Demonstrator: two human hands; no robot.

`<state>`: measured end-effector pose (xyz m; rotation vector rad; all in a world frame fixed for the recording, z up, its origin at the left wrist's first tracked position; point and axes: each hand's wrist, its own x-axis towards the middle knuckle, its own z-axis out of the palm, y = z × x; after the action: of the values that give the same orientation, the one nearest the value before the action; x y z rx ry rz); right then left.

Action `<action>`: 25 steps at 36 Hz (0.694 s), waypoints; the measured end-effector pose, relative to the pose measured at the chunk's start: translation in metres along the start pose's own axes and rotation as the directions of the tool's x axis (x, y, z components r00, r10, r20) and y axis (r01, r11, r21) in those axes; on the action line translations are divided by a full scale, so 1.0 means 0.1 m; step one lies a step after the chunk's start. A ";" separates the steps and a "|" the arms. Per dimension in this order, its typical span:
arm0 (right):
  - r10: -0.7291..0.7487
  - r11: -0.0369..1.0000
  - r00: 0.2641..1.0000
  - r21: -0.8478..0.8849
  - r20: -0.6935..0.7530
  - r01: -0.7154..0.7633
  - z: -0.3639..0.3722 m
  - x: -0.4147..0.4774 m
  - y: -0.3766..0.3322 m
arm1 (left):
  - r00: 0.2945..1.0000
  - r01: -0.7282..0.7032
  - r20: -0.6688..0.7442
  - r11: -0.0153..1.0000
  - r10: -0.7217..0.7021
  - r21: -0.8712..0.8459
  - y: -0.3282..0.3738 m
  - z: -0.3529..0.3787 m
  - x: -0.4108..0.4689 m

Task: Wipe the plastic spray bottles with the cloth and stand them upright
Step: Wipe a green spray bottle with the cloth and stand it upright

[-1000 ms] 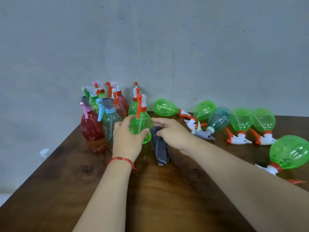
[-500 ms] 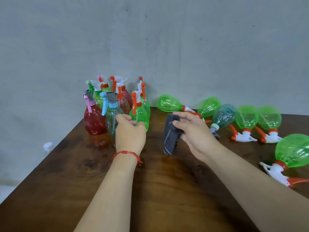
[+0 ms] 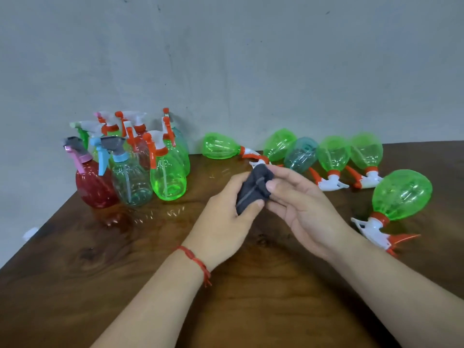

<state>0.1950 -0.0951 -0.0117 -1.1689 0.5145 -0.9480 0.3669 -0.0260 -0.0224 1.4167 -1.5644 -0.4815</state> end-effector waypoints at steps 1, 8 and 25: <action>-0.003 1.000 1.000 -0.029 0.013 0.003 -0.03 -0.03 0.03 | 1.000 -0.011 0.000 1.000 0.011 0.021 0.00 0.01 -0.01; -0.038 0.951 0.998 -0.308 -0.055 0.019 -0.12 -0.08 0.12 | 0.992 -0.048 0.122 0.993 0.035 0.112 0.02 0.07 -0.05; 0.126 0.953 0.964 0.297 -0.235 -0.052 -0.47 0.06 -0.19 | 0.996 0.091 -0.019 0.925 -0.091 0.370 0.00 0.04 0.61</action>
<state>0.1553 -0.1274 -0.0091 -0.7598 0.6045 -1.0593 0.3703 -0.0832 -0.0014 1.7808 -1.6531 -0.2439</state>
